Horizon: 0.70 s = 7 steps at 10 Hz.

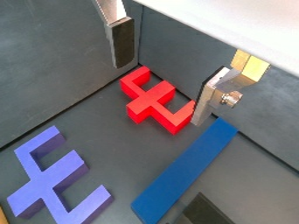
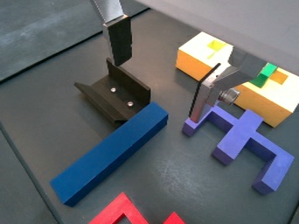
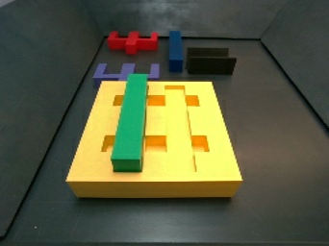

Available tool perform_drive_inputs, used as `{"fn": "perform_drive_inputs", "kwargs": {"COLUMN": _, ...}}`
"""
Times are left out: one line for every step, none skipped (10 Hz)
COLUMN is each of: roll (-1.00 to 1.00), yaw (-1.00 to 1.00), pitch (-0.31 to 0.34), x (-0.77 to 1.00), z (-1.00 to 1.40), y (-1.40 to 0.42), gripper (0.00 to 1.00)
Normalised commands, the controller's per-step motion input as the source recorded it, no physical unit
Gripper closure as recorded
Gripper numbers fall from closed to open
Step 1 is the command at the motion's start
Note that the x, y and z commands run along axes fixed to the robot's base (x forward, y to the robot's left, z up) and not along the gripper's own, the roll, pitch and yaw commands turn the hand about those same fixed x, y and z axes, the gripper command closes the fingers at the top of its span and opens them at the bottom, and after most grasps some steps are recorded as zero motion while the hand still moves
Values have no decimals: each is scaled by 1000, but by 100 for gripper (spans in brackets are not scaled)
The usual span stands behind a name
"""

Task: Pick up the blue object. Move up. Move to above the board. Insert the blue object.
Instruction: Pick up the blue object.

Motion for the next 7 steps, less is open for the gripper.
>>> {"fn": "perform_drive_inputs", "kwargs": {"roll": 0, "yaw": 0, "pitch": 0, "x": 20, "z": -34, "y": 0, "gripper": 0}}
{"fn": "perform_drive_inputs", "kwargs": {"roll": 0, "yaw": 0, "pitch": 30, "x": 640, "z": -266, "y": 0, "gripper": 0}}
{"fn": "perform_drive_inputs", "kwargs": {"roll": -17, "yaw": 0, "pitch": 89, "x": 917, "z": -360, "y": 34, "gripper": 0}}
{"fn": "perform_drive_inputs", "kwargs": {"roll": -24, "yaw": 0, "pitch": 61, "x": 840, "z": -437, "y": 14, "gripper": 0}}
{"fn": "perform_drive_inputs", "kwargs": {"roll": 0, "yaw": 0, "pitch": 0, "x": 626, "z": -714, "y": 0, "gripper": 0}}
{"fn": "perform_drive_inputs", "kwargs": {"roll": -26, "yaw": 29, "pitch": 0, "x": 606, "z": -651, "y": 194, "gripper": 0}}
{"fn": "perform_drive_inputs", "kwargs": {"roll": -63, "yaw": 43, "pitch": 0, "x": 660, "z": -666, "y": 274, "gripper": 0}}
